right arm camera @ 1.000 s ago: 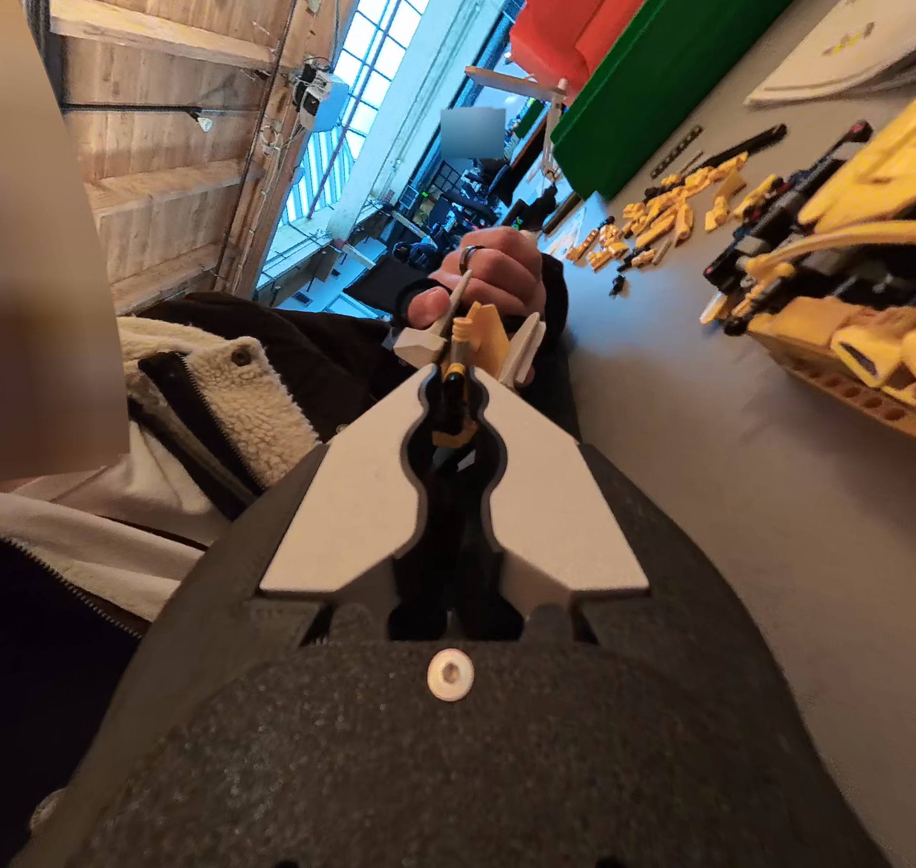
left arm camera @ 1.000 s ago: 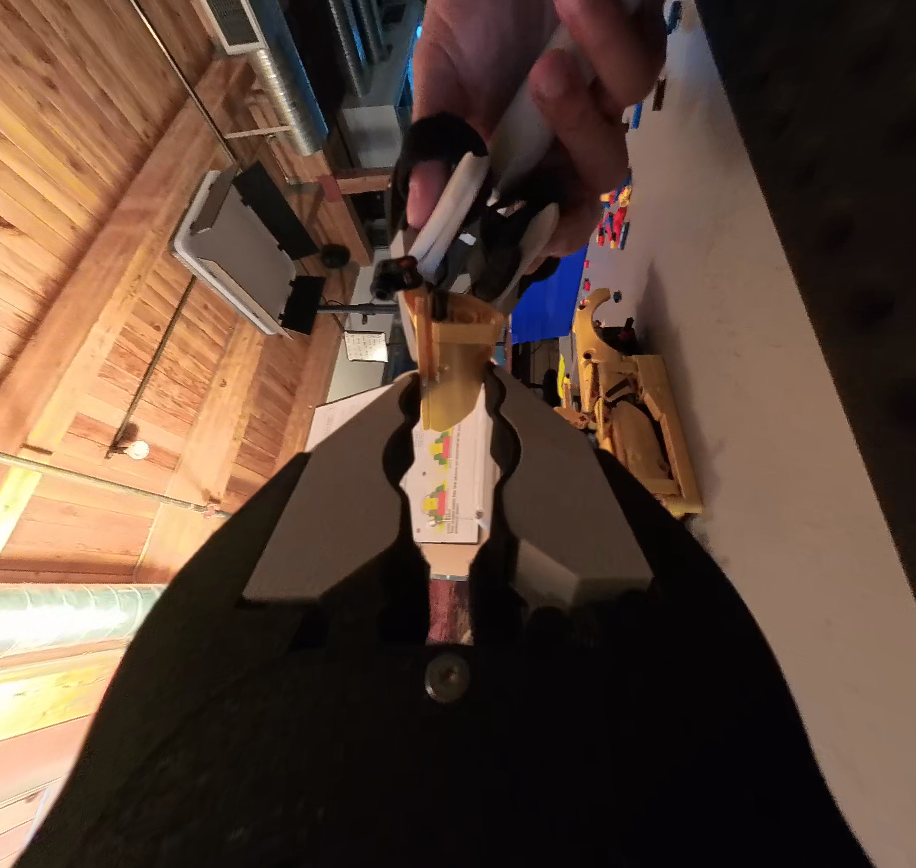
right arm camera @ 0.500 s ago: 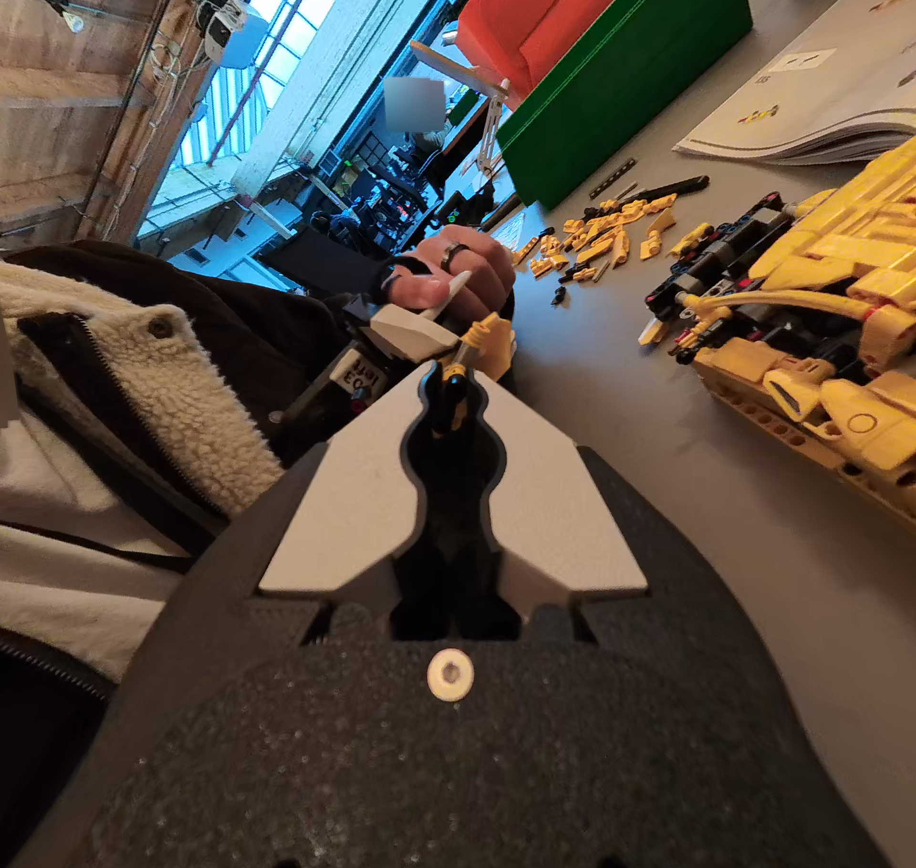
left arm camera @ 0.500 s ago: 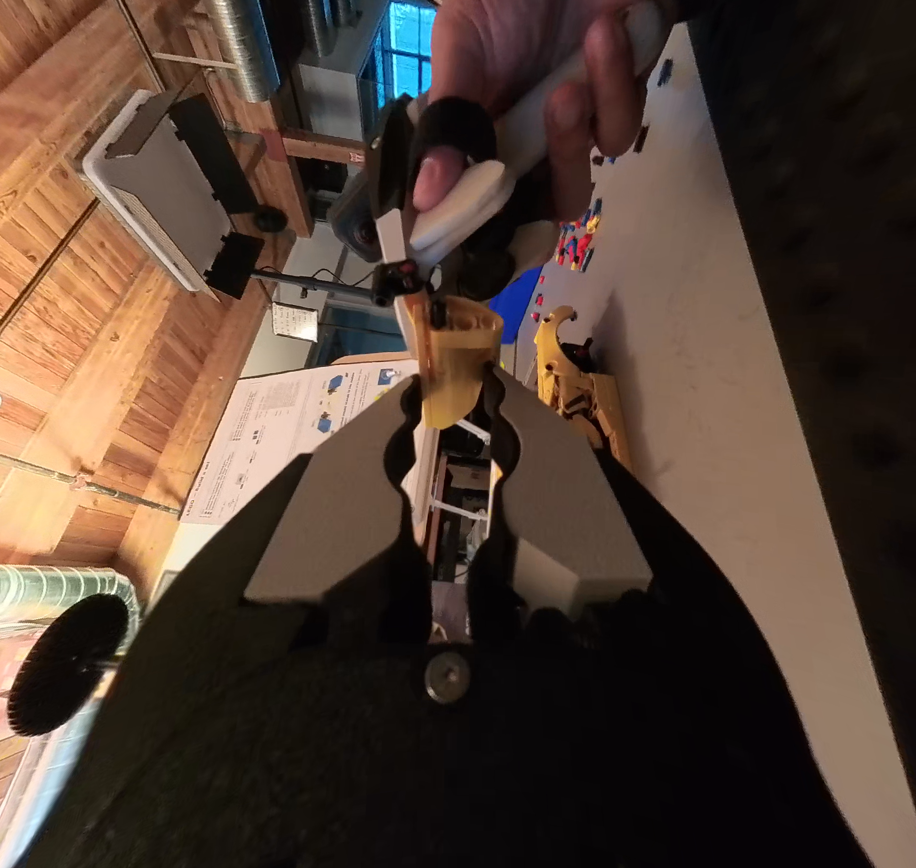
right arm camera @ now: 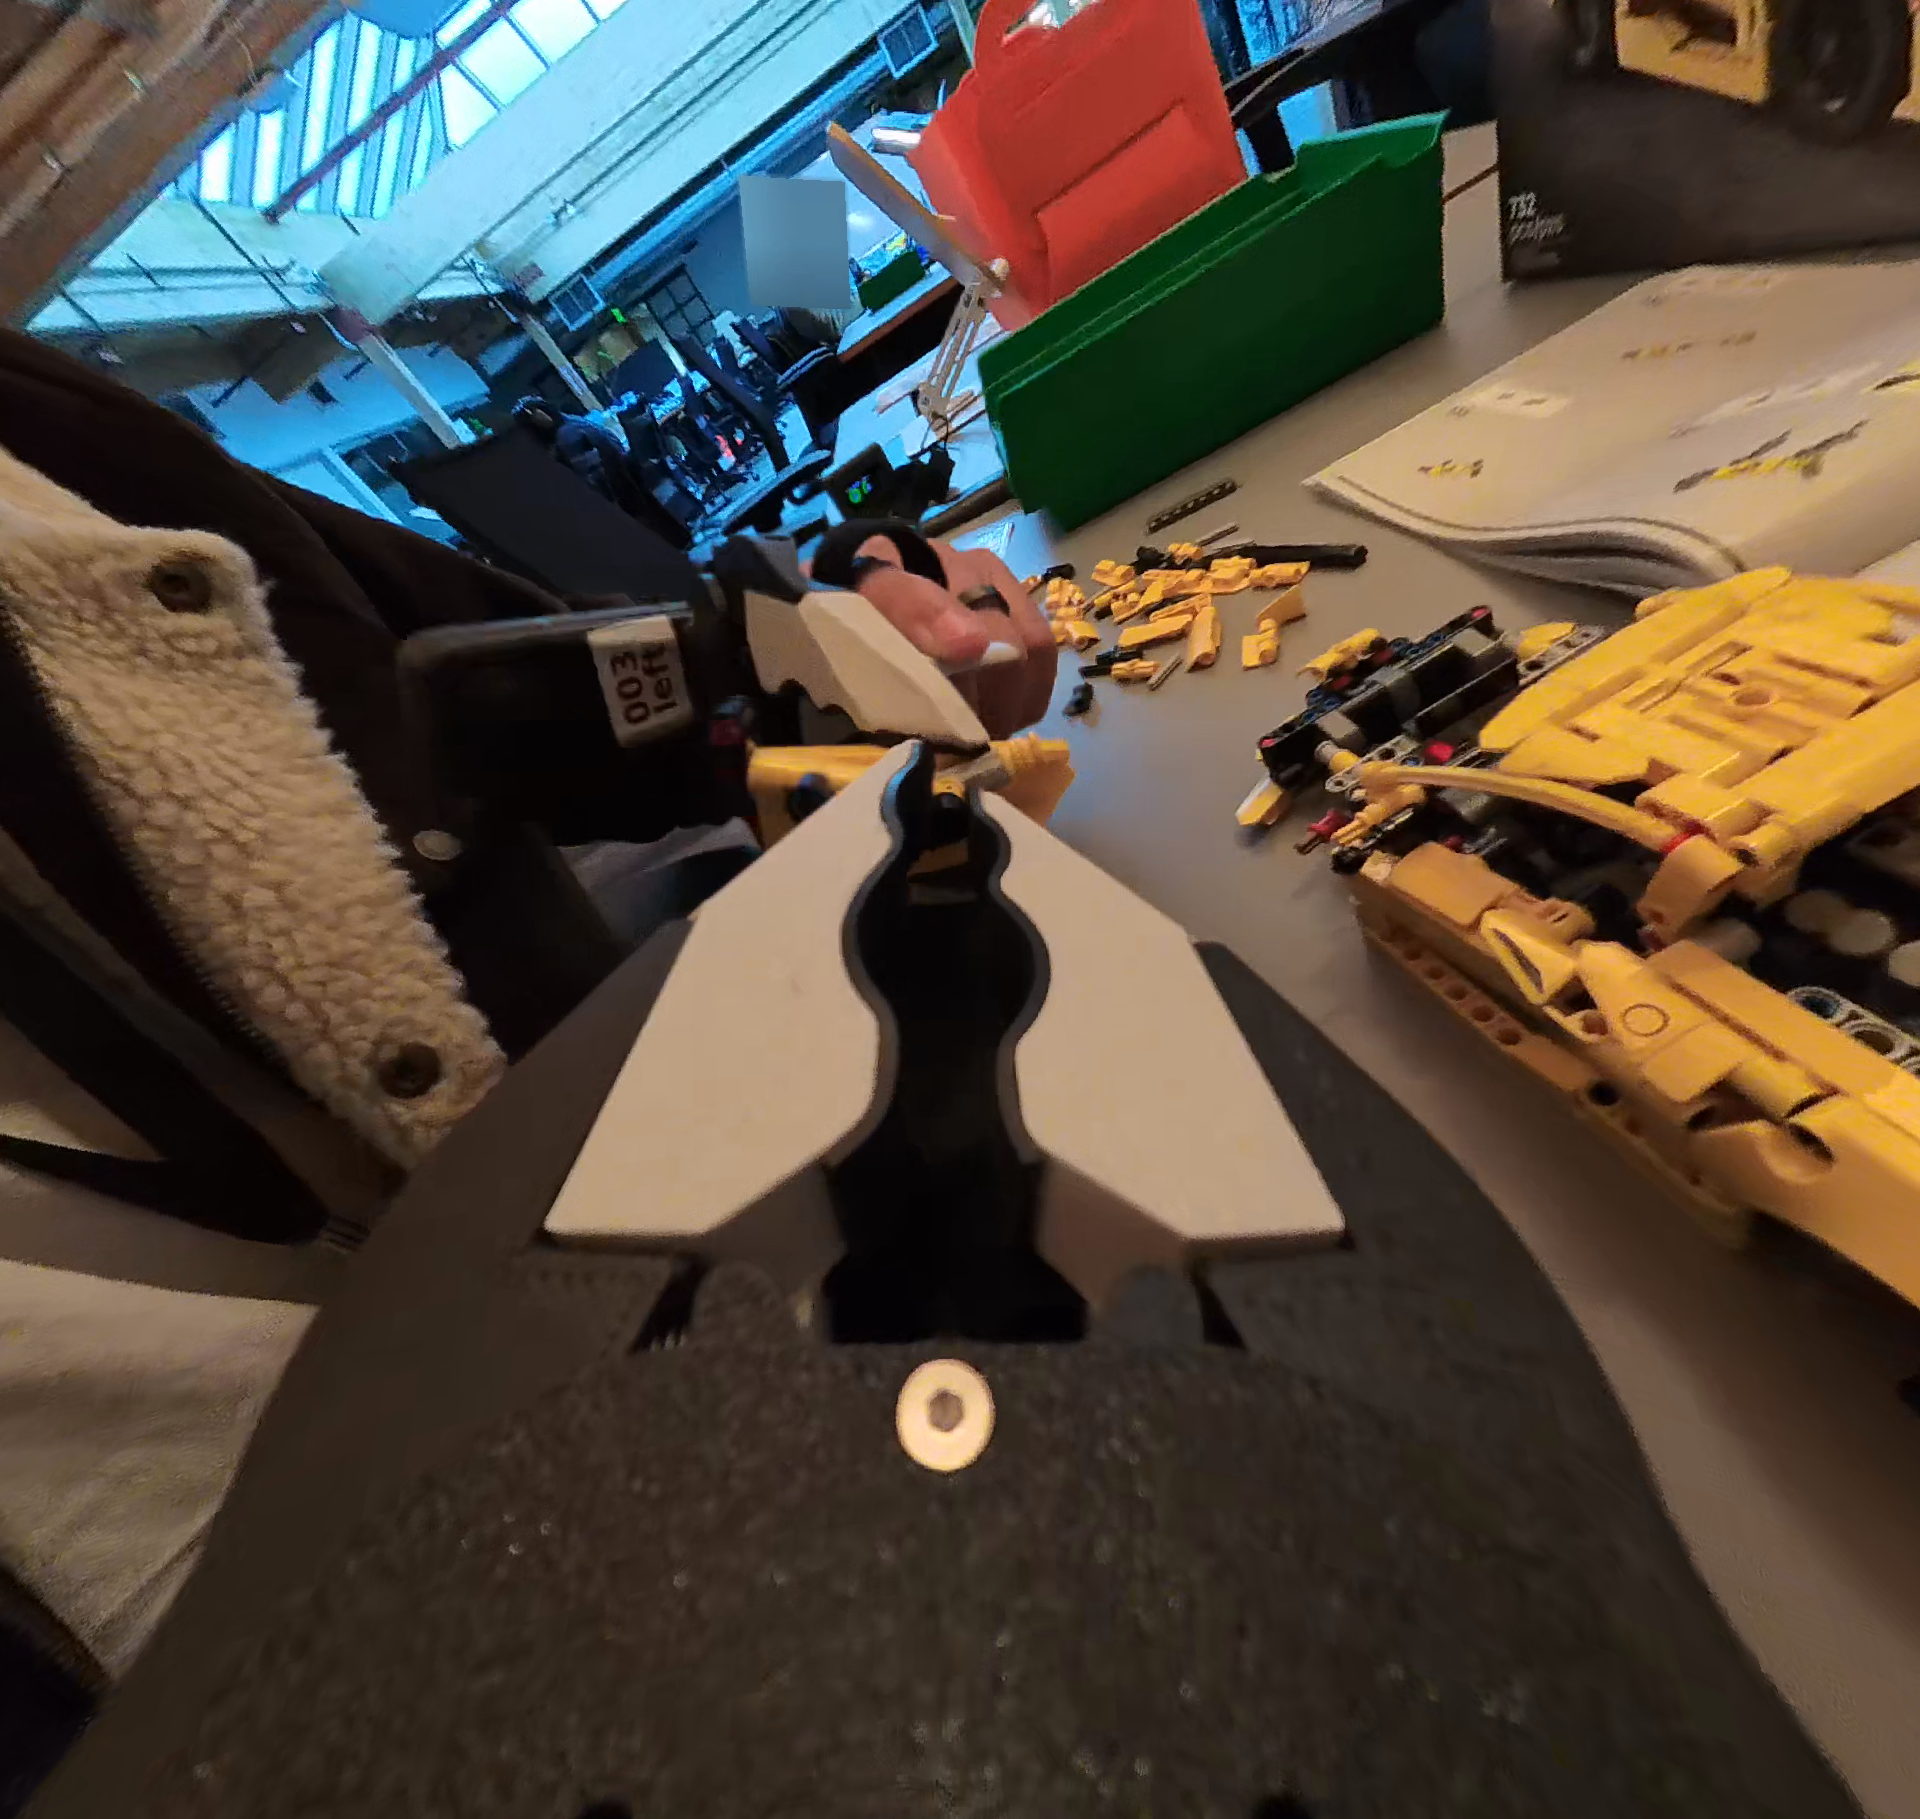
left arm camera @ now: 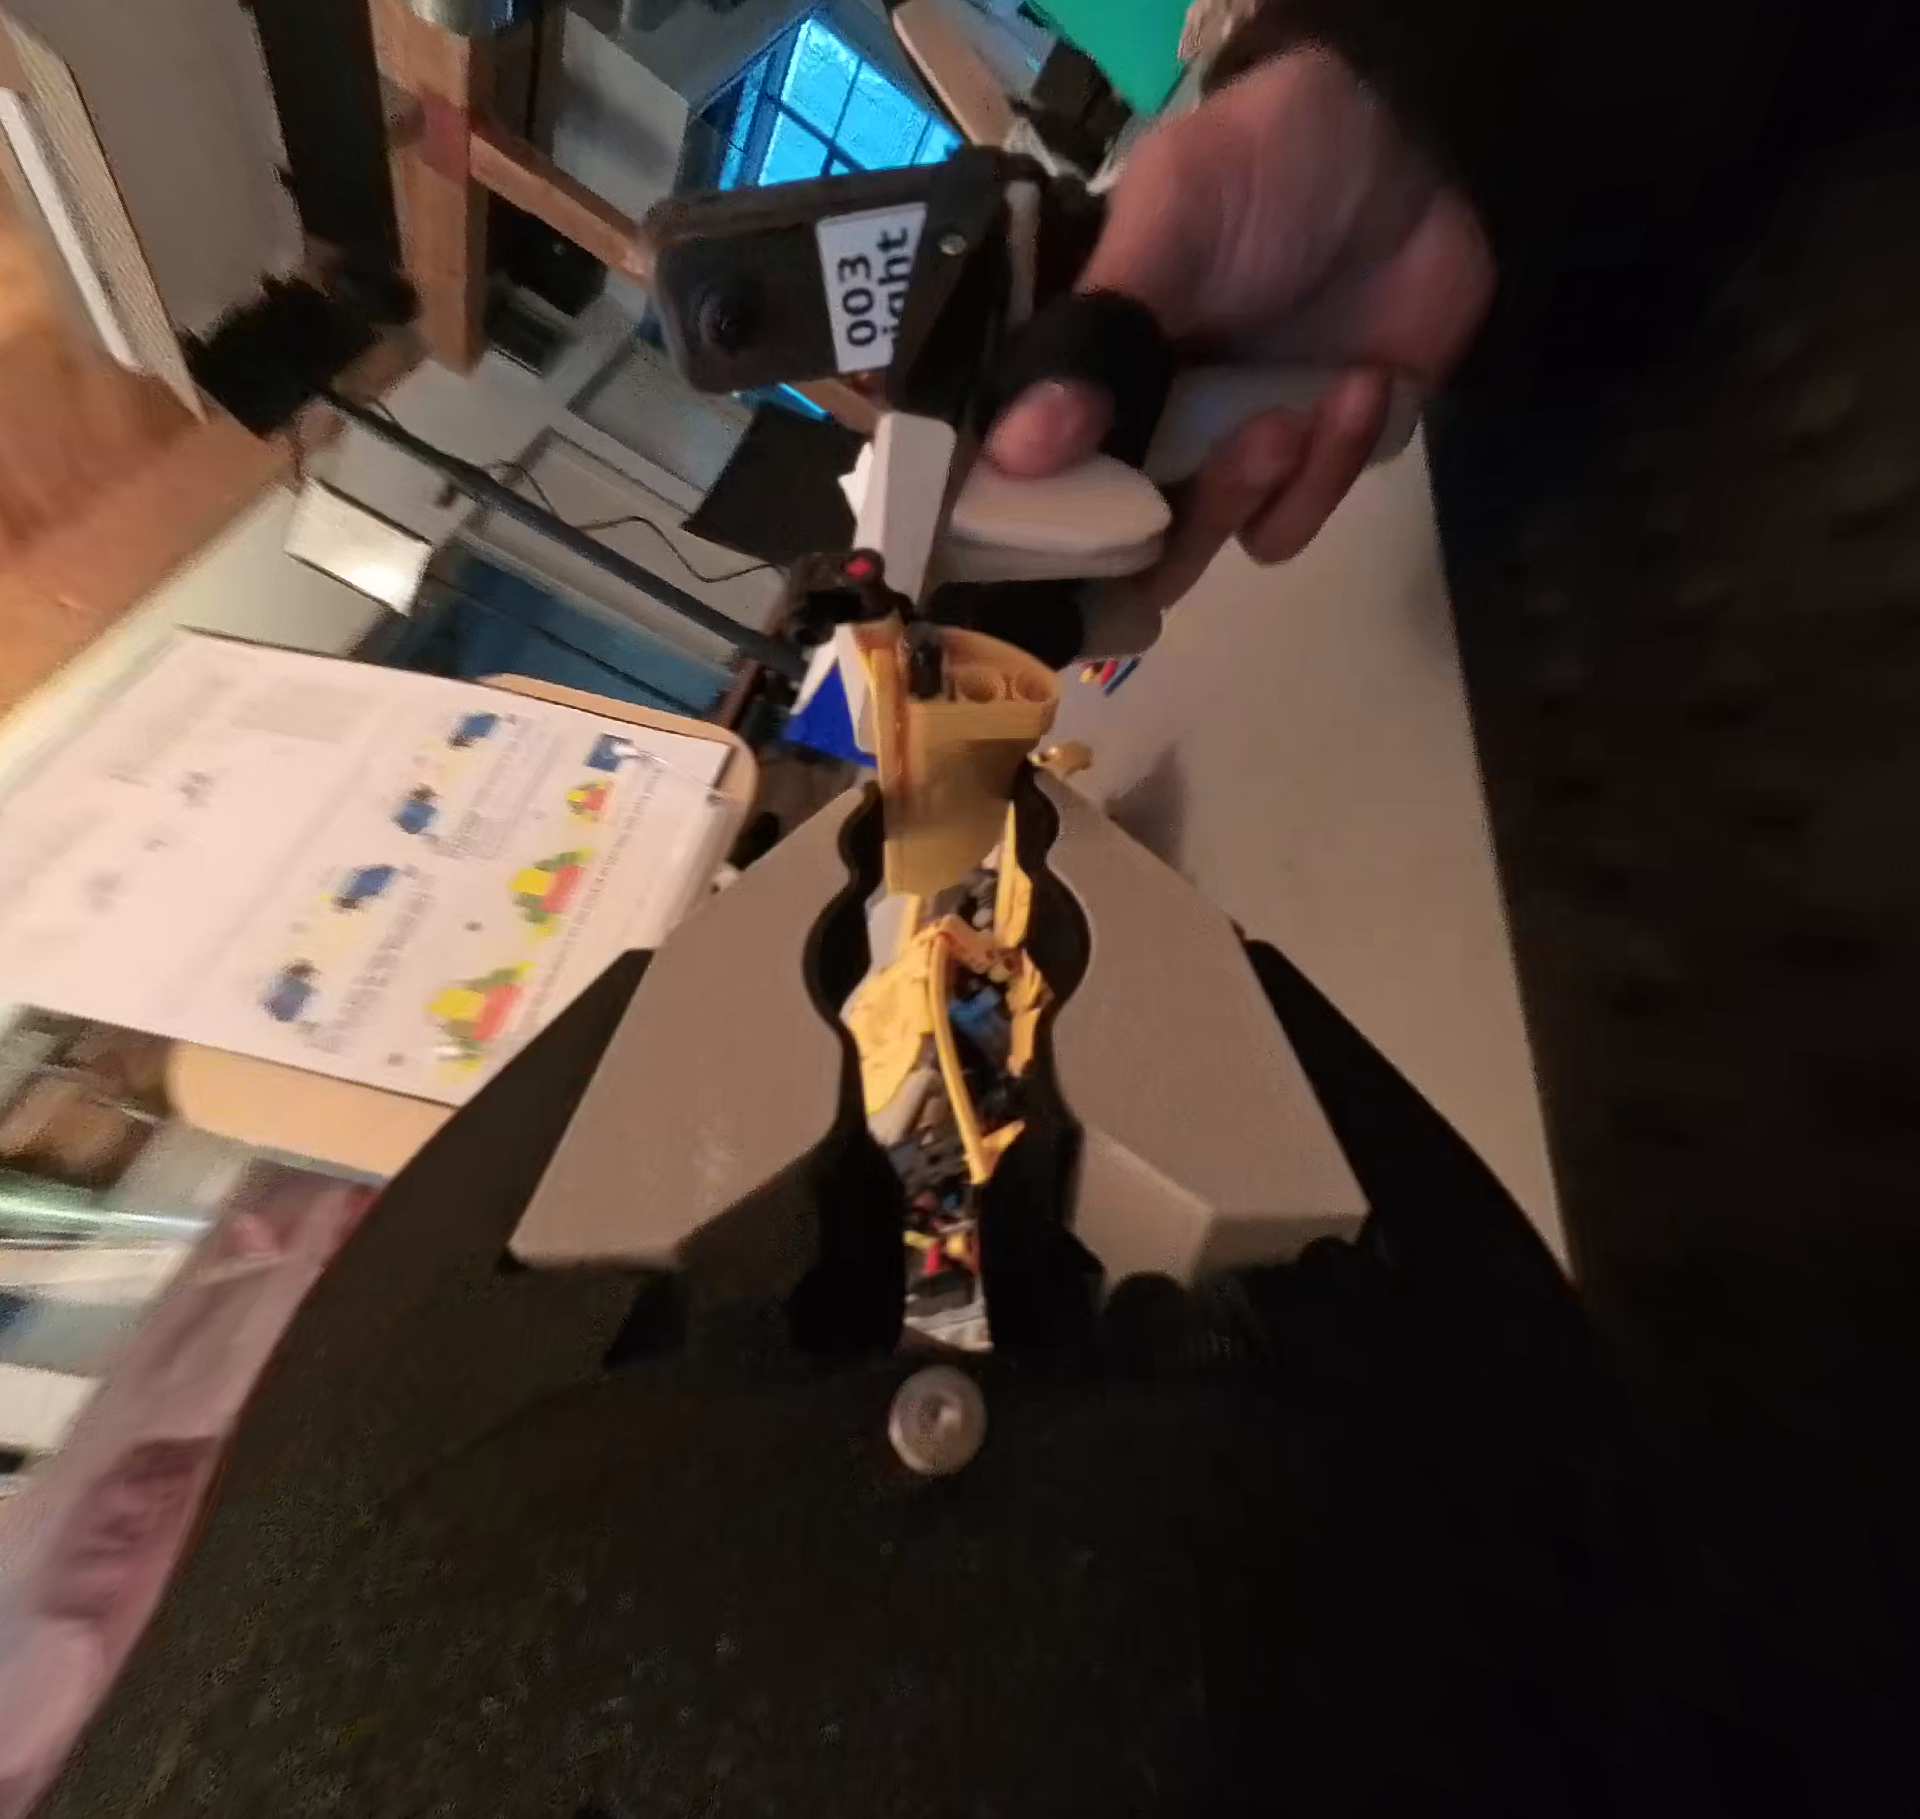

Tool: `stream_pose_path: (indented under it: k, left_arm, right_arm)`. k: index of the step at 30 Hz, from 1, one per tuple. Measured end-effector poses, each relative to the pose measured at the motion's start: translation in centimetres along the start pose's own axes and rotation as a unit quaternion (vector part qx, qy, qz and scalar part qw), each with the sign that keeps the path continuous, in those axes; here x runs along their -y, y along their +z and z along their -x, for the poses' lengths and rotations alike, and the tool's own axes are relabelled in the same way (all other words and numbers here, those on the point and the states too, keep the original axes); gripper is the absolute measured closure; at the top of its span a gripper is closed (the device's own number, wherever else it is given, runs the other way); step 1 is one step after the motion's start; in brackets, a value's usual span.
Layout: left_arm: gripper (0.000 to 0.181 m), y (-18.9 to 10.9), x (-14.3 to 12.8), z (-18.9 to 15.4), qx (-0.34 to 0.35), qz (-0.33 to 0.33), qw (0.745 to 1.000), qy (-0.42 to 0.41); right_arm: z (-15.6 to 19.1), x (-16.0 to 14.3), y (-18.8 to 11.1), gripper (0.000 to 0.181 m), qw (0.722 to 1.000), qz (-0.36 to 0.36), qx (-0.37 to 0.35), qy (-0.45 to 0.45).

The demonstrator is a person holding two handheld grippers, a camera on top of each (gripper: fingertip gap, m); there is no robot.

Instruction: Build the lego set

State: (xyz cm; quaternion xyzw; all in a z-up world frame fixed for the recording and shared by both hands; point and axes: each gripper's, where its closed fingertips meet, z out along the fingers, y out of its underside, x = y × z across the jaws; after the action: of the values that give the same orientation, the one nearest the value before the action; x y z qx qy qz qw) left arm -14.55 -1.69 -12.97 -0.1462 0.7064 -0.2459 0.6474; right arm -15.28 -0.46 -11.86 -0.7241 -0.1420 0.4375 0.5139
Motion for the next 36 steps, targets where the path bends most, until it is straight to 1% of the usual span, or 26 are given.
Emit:
stream_pose_path:
  k: [1, 5, 7, 10, 11, 14, 16, 18, 20, 21, 22, 23, 25, 27, 31, 33, 34, 36]
  left_arm:
    - [0.157, 0.0, 0.1, 0.2, -0.004, -0.004, 1.000, -0.018]
    - [0.157, 0.2, -1.0, 0.4, 0.018, 0.024, 0.999, 0.038]
    - [0.157, 0.2, -1.4, 0.6, 0.025, 0.029, 0.998, 0.044]
    - [0.157, 0.1, -2.2, 1.7, 0.037, 0.044, 0.998, 0.012]
    - [0.157, 0.2, -2.6, 1.8, 0.031, 0.053, 0.998, -0.010]
    - [0.157, 0.5, -3.7, 1.1, -0.003, 0.076, 0.995, -0.060]
    - [0.157, 0.8, -4.3, 0.3, -0.020, 0.096, 0.994, -0.051]
    - [0.157, 1.0, -4.9, -0.8, -0.034, 0.116, 0.993, -0.009]
    - [0.157, 1.1, -5.4, -1.8, -0.047, 0.134, 0.989, 0.033]
    - [0.157, 1.1, -5.4, -2.1, -0.051, 0.135, 0.988, 0.047]
    - [0.157, 1.2, -5.4, -2.3, -0.055, 0.138, 0.988, 0.049]
    - [0.157, 1.2, -5.6, -2.3, -0.059, 0.142, 0.987, 0.043]
    - [0.157, 1.2, -5.7, -2.4, -0.071, 0.143, 0.987, 0.011]
    - [0.157, 1.2, -5.4, -2.4, -0.081, 0.139, 0.987, -0.029]
    - [0.156, 1.2, -4.6, -2.7, -0.093, 0.124, 0.986, -0.060]
    - [0.156, 1.3, -4.2, -3.2, -0.119, 0.126, 0.978, -0.113]
    - [0.156, 1.3, -4.2, -3.3, -0.125, 0.129, 0.976, -0.122]
    - [0.157, 1.3, -4.4, -3.6, -0.127, 0.130, 0.979, -0.098]
  right_arm:
    - [0.0, 0.2, 0.0, 0.178, 1.000, -0.005, 0.004, 0.009]
    - [-1.0, 0.4, 0.1, 0.174, 0.997, -0.032, 0.016, 0.075]
    - [-1.0, 1.2, -0.5, 0.170, 0.995, -0.060, 0.027, 0.070]
    - [-0.7, 1.6, -1.7, 0.161, 0.998, -0.059, 0.019, 0.007]
    - [-0.5, 1.8, -2.0, 0.155, 0.998, -0.062, 0.012, -0.028]
    - [-0.2, 1.7, -1.6, 0.150, 0.993, -0.046, -0.021, -0.104]
    - [-0.5, 1.2, -0.9, 0.149, 0.991, -0.028, -0.043, -0.121]
    - [-1.0, 0.3, -0.1, 0.144, 0.990, 0.002, -0.062, -0.130]
    - [-1.5, -0.6, 0.4, 0.146, 0.985, 0.029, -0.082, -0.146]
    - [-1.9, -1.1, 0.6, 0.151, 0.983, 0.047, -0.094, -0.154]
    - [-2.2, -1.7, 0.6, 0.166, 0.979, 0.065, -0.103, -0.161]
    - [-2.5, -1.9, 0.5, 0.168, 0.977, 0.069, -0.111, -0.166]
    - [-2.7, -1.9, 0.3, 0.168, 0.980, 0.065, -0.112, -0.153]
    - [-2.5, -1.7, 0.1, 0.168, 0.987, 0.052, -0.090, -0.123]
    - [-1.9, -1.7, -0.3, 0.169, 0.995, 0.031, -0.038, -0.090]
    - [-1.4, -1.9, 0.0, 0.169, 0.995, 0.028, -0.020, -0.090]
    - [-1.3, -2.0, 0.3, 0.169, 0.994, 0.030, -0.026, -0.104]
    - [-1.4, -2.3, 0.6, 0.168, 0.991, 0.040, -0.035, -0.121]
